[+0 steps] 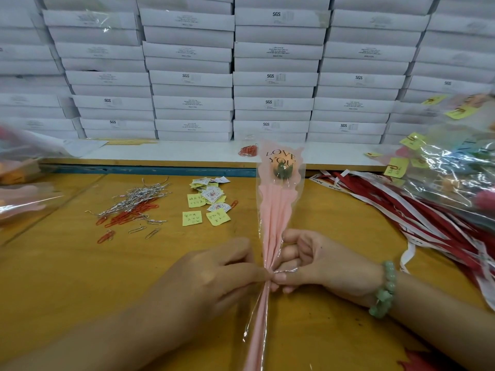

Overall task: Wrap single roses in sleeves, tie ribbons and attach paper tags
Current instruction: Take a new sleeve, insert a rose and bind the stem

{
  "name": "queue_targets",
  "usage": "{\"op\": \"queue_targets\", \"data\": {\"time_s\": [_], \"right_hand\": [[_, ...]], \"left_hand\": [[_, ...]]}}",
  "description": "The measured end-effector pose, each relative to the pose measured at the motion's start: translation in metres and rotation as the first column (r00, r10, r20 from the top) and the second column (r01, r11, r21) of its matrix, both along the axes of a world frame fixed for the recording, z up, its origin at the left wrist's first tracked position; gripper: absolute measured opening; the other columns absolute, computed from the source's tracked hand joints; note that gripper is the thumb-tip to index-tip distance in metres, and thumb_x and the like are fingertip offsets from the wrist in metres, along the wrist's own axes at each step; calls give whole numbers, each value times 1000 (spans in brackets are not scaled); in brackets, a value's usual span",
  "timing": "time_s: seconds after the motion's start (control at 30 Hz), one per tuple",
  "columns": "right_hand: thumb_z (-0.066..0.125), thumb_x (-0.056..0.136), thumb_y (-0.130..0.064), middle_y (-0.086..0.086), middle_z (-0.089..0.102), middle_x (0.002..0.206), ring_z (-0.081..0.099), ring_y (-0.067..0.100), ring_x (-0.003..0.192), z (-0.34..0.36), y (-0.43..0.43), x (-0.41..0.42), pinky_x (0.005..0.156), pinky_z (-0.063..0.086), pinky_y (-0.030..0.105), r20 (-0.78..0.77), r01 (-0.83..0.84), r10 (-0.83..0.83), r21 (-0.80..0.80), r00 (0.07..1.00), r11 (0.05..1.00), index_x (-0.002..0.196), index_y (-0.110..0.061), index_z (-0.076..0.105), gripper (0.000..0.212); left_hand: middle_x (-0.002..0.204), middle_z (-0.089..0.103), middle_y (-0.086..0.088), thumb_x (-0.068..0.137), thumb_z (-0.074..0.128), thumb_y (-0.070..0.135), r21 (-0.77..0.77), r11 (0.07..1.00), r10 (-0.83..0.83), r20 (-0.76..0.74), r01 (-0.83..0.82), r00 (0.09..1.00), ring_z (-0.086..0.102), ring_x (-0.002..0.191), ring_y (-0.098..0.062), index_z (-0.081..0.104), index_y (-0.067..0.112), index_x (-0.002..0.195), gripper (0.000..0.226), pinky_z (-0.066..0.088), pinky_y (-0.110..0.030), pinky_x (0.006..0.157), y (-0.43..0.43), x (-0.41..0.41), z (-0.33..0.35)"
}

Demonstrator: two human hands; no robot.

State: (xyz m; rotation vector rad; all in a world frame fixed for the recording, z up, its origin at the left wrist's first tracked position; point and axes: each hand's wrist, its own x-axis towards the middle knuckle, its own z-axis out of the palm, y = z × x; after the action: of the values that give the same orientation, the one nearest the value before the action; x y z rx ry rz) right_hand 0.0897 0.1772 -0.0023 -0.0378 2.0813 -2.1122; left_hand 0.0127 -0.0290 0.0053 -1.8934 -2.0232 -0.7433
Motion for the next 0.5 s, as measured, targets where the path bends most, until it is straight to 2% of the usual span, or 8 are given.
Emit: {"op": "queue_targets", "data": {"time_s": [0.17, 0.27, 0.33, 0.4, 0.5], "right_hand": [[66, 74, 7, 9, 72, 92, 71, 18, 83, 5, 5, 1, 68, 58, 24, 9, -80, 80, -56, 997, 995, 119, 2, 42, 52], [63, 79, 4, 12, 71, 96, 70, 19, 85, 4, 5, 0, 68, 58, 23, 2, -91, 91, -62, 996, 994, 124, 13, 39, 51], [62, 78, 0, 13, 71, 94, 71, 18, 84, 4, 4, 0, 67, 58, 22, -1, -79, 79, -49, 997, 996, 121, 13, 41, 49], [63, 76, 0, 10, 71, 88, 71, 17, 81, 2, 4, 0, 65, 58, 21, -4, -46, 45, -59, 999, 997, 114, 6, 45, 42], [64, 74, 1, 6, 71, 82, 71, 15, 79, 1, 3, -1, 64, 58, 21, -3, -8, 8, -83, 1000, 996, 107, -1, 44, 38]], "left_hand": [[85, 56, 7, 92, 52, 27, -4, 1000, 16, -11, -16, 1000, 56, 65, -8, 75, 20, 101, 25, 48, -26, 48, -2, -4, -1], [86, 54, 8, 92, 53, 25, 5, 1000, 8, 6, -8, 1000, 56, 65, -8, 74, 21, 101, 24, 48, -26, 48, -2, -6, -4], [87, 53, 11, 92, 53, 26, 10, 1000, 5, 14, -5, 1000, 55, 67, -6, 73, 23, 101, 23, 48, -26, 49, -2, -7, -5], [87, 52, 14, 91, 55, 27, 38, 999, 0, 65, -3, 998, 56, 70, -4, 73, 25, 101, 20, 49, -26, 54, -1, -8, -7], [82, 56, 16, 87, 67, 22, 111, 994, -5, 240, -23, 971, 59, 74, -4, 75, 28, 98, 16, 49, -27, 59, 2, -10, -8]]}}
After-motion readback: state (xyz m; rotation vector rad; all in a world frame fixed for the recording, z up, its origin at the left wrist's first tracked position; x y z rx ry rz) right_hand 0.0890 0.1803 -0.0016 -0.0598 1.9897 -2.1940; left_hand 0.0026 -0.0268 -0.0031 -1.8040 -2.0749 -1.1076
